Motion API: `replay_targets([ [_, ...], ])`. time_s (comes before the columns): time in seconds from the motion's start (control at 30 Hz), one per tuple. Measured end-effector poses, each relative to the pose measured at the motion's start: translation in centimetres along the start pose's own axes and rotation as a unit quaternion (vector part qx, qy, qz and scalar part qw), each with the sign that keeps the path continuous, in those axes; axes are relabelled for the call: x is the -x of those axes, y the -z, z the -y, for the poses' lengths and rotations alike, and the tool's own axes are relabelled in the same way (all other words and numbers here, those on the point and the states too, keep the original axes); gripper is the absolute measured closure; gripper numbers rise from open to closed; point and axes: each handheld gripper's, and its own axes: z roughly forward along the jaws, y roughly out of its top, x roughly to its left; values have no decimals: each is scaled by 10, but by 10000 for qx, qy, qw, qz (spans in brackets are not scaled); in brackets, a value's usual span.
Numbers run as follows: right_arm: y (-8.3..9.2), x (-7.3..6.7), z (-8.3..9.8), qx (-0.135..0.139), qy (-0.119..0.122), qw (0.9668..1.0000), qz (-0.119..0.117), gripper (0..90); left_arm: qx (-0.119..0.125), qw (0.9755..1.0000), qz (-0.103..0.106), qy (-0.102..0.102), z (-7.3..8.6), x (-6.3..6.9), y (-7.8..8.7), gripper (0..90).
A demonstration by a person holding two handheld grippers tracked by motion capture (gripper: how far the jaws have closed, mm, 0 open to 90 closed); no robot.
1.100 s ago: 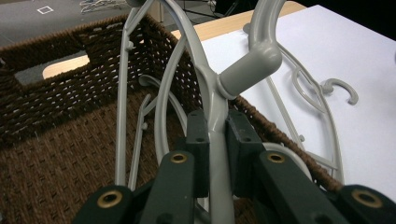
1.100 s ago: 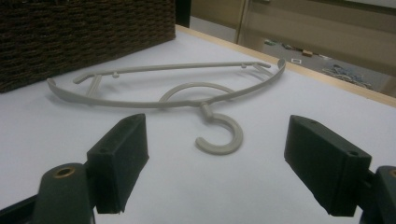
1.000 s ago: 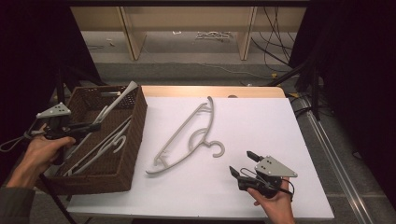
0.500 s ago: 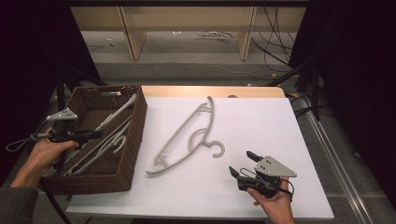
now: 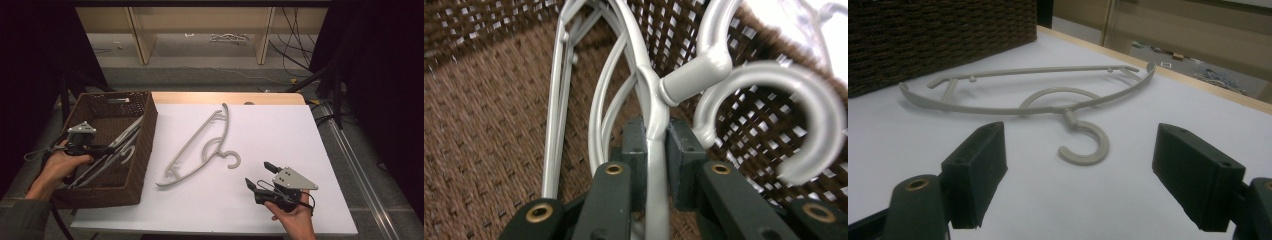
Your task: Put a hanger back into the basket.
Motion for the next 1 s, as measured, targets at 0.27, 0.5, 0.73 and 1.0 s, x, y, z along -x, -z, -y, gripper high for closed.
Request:
replay_targets([
  [0.27,-2,1,0,126,62,9999,46,228,-29,9996,63,284,3,0,-1,716],
  [0.5,-2,1,0,127,62,9999,46,228,208,9984,63,528,1,-1,12,589],
  [0.73,-1,1,0,75,20,10000,13,228,713,9946,-242,720,-7,10,23,472],
  [1.0,0,0,0,20,-11,10000,-1,228,1638,9781,-654,1105,-12,25,42,379],
])
